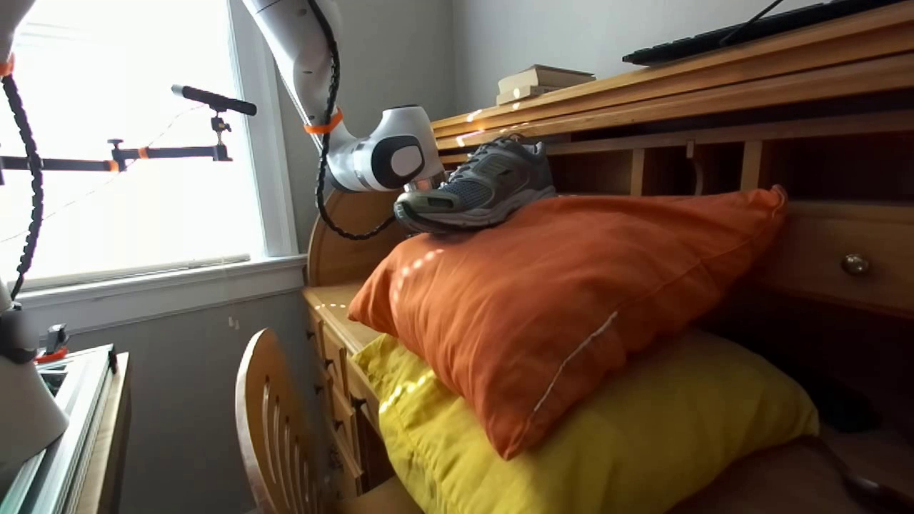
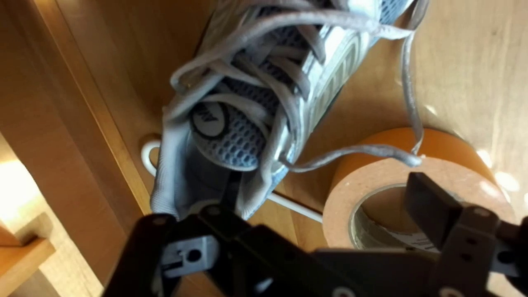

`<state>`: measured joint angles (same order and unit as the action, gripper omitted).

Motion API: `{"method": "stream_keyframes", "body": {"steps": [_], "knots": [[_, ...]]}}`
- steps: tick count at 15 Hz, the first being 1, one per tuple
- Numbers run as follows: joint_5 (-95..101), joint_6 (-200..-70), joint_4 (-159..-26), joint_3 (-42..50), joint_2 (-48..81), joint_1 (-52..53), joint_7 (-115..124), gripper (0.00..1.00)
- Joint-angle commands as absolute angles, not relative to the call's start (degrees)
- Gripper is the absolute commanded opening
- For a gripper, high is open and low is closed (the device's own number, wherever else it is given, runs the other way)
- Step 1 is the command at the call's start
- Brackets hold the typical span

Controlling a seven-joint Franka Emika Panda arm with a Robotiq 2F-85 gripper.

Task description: Put the shoes on top of the pillows

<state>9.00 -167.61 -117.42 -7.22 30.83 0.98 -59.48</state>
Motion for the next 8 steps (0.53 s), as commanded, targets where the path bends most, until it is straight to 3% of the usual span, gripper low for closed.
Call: {"method": "stream_keyframes", "body": {"steps": [1, 3, 8], "knots": [[12.3, -168.7, -114.9, -5.8, 33.8, 1.0, -56.9, 1.00], [12.5, -167.4, -114.1, -5.1, 34.2, 1.3, -55.2, 0.74], [12.3, -165.7, -113.8, -4.7, 33.8, 1.6, -50.4, 0.35]]}}
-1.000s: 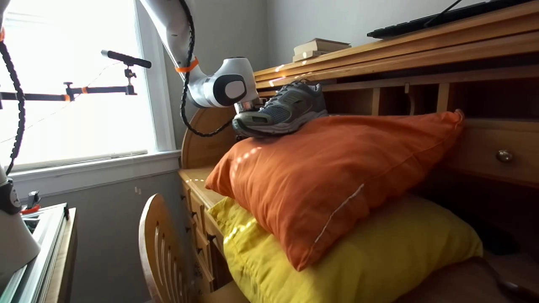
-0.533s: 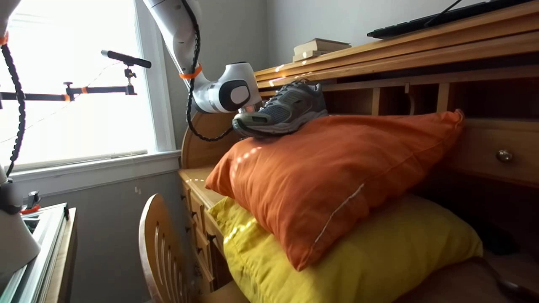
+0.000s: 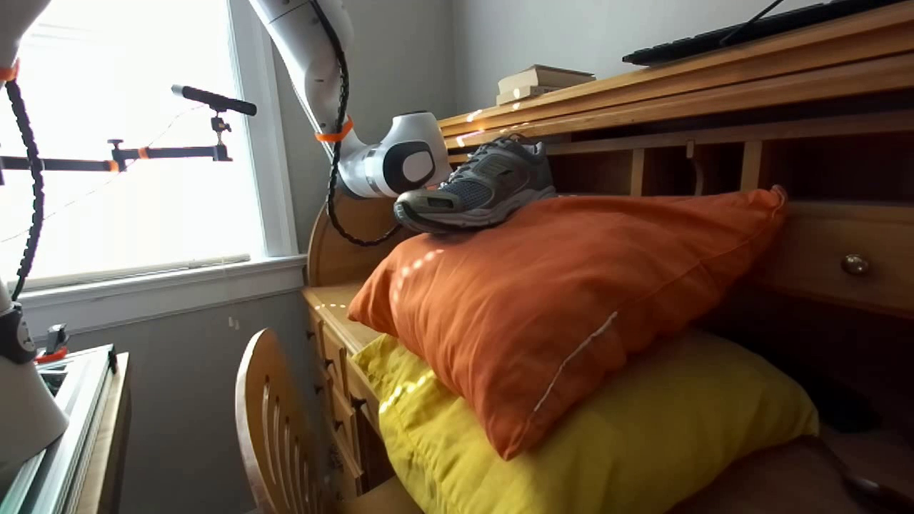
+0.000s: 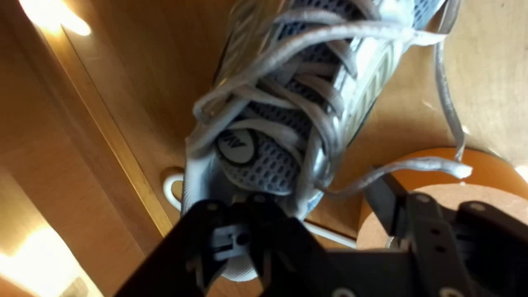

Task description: Put the shoes on top of the pillows

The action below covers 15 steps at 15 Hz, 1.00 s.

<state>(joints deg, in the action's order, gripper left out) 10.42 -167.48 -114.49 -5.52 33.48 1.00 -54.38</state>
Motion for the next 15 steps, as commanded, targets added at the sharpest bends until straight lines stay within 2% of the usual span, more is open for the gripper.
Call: {"method": "stream_keyframes", "body": {"steps": [1, 4, 5, 7, 9, 15], "knots": [[12.4, -165.3, -114.1, -4.5, 33.4, 1.7, -49.3, 0.28], [12.1, -162.5, -114.8, -5.2, 32.0, 1.2, -47.4, 0.04], [12.0, -161.7, -115.0, -5.4, 31.5, 1.1, -46.8, 0.01], [11.4, -159.7, -115.6, -6.4, 29.9, 0.4, -46.1, 0.04], [10.9, -158.7, -116.6, -7.3, 27.9, -0.2, -45.8, 0.00], [9.0, -157.5, -121.1, -11.0, 20.2, -1.8, -47.1, 0.03]]}}
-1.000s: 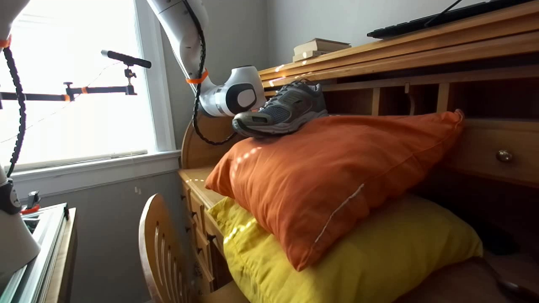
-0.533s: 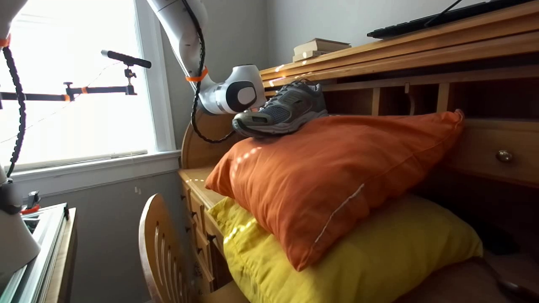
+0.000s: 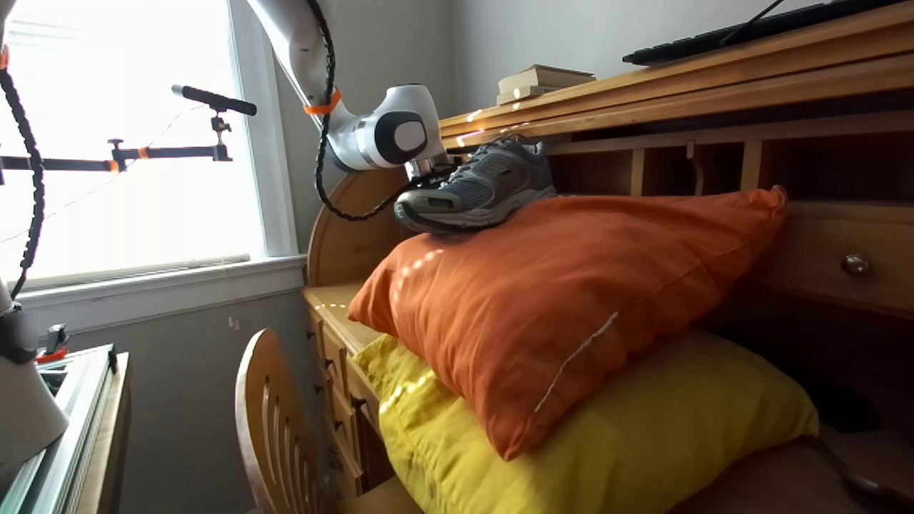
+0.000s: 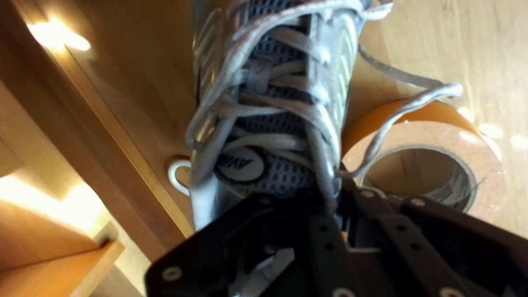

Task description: Put the shoes on top of the pillows

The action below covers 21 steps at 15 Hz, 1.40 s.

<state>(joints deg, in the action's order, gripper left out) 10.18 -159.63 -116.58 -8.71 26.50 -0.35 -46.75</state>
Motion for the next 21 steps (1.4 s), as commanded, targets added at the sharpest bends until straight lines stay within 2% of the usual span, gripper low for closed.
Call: {"method": "stream_keyframes", "body": {"steps": [1, 8, 21], "knots": [[8.6, -157.3, -122.1, -11.5, 18.6, -1.9, -47.2, 0.03], [3.8, -152.4, -127.6, -12.1, 6.8, -0.4, -45.3, 0.03], [2.9, -138.0, -132.1, -6.9, -11.5, 3.9, -37.4, 0.03]]}}
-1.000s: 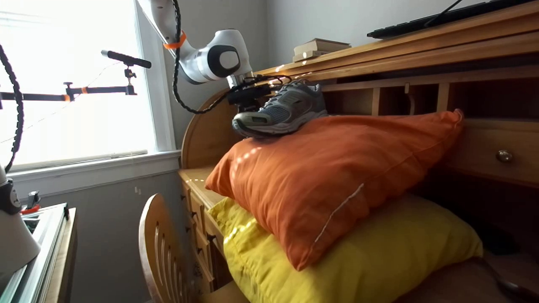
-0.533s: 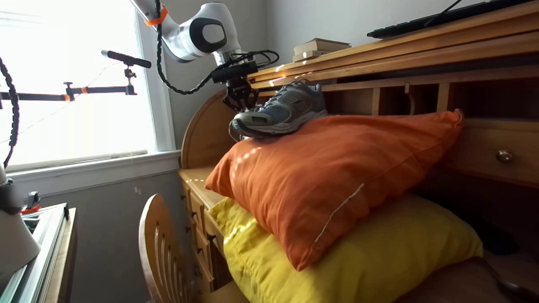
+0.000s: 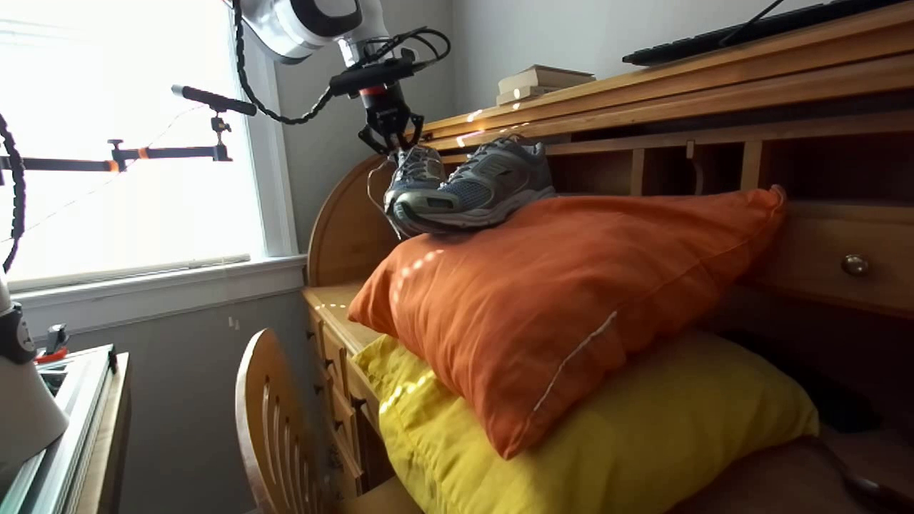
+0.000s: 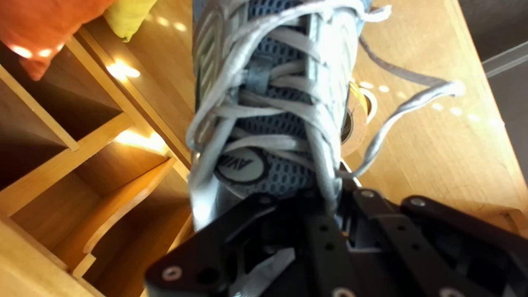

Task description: Put the shoes on top of the pillows

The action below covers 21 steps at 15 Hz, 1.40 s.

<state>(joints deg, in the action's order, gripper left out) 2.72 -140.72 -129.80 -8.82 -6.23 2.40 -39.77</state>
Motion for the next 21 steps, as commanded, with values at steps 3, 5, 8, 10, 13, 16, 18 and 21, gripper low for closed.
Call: {"method": "stream_keyframes", "body": {"steps": [3, 5, 8, 10, 13, 16, 18, 21], "knots": [[3.5, -137.1, -133.3, -5.4, -15.5, 4.0, -35.4, 0.03], [3.7, -137.0, -134.1, -4.4, -18.0, 4.1, -34.6, 0.03], [4.7, -136.8, -135.4, -2.9, -21.7, 3.8, -32.4, 0.03], [6.9, -137.3, -136.4, -2.3, -24.2, 2.8, -29.5, 0.03], [9.9, -137.5, -137.4, -0.9, -27.1, 1.4, -25.3, 0.03], [12.7, -137.8, -138.4, -0.1, -29.5, -0.8, -20.8, 0.03], [14.8, -137.8, -139.1, 0.0, -30.9, -2.6, -17.5, 0.03], [17.1, -137.1, -139.9, 0.3, -33.3, -5.3, -13.5, 0.03]]}}
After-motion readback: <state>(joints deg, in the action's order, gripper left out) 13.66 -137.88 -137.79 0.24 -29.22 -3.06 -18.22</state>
